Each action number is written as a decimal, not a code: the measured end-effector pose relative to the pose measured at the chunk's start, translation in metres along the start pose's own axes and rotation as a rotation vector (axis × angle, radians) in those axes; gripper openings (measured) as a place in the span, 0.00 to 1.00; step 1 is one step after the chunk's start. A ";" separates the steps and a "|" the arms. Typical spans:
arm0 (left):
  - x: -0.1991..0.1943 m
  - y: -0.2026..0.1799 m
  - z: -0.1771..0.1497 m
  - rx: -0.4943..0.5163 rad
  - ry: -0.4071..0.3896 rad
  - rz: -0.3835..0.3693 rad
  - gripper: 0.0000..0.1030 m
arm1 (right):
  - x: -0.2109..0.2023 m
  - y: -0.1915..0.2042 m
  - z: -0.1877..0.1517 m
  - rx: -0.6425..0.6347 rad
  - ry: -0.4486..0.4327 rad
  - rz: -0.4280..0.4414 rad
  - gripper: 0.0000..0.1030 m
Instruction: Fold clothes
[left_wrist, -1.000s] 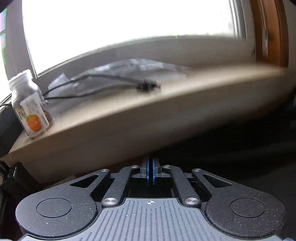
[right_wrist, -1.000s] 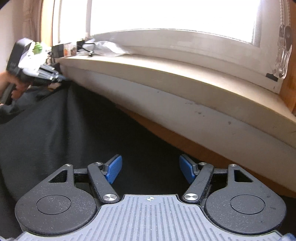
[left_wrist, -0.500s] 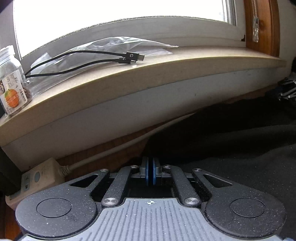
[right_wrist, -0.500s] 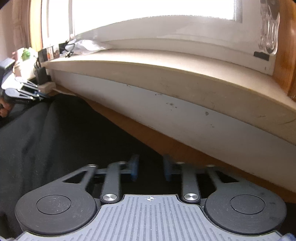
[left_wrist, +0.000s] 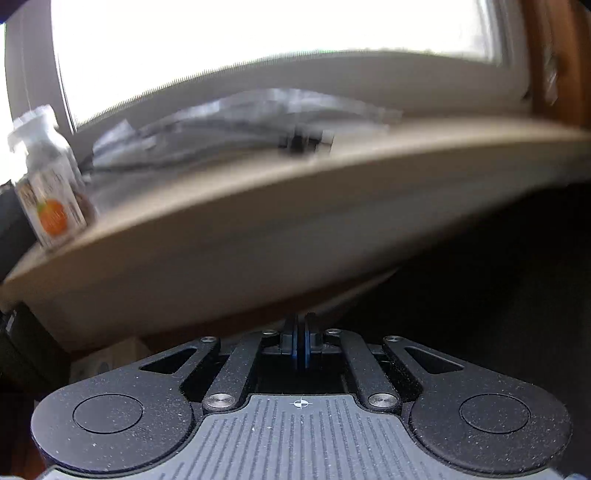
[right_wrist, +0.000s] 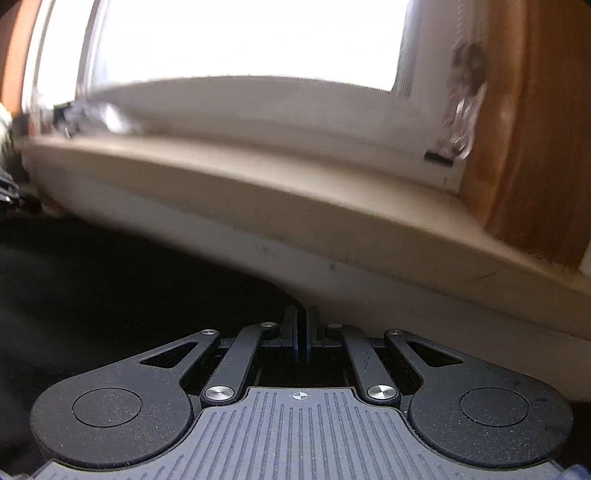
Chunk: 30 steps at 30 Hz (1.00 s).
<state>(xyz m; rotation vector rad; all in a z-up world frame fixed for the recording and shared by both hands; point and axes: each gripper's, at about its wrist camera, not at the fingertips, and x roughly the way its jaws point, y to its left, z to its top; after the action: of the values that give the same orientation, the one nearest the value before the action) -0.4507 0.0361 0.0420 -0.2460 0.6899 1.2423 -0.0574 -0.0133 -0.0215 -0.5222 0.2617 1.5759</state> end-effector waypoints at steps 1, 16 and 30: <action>-0.003 0.002 -0.001 -0.008 0.002 -0.006 0.03 | 0.002 0.000 0.000 -0.001 0.023 -0.004 0.12; -0.142 0.089 -0.079 -0.205 0.029 0.166 0.43 | -0.063 -0.013 -0.019 -0.048 0.109 0.230 0.56; -0.142 0.121 -0.128 -0.188 0.129 0.225 0.28 | -0.130 -0.074 -0.053 0.043 0.089 0.117 0.67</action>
<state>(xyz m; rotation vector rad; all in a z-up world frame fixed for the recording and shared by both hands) -0.6290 -0.1036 0.0514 -0.4152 0.7262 1.5195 0.0245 -0.1465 0.0060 -0.5526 0.3993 1.6586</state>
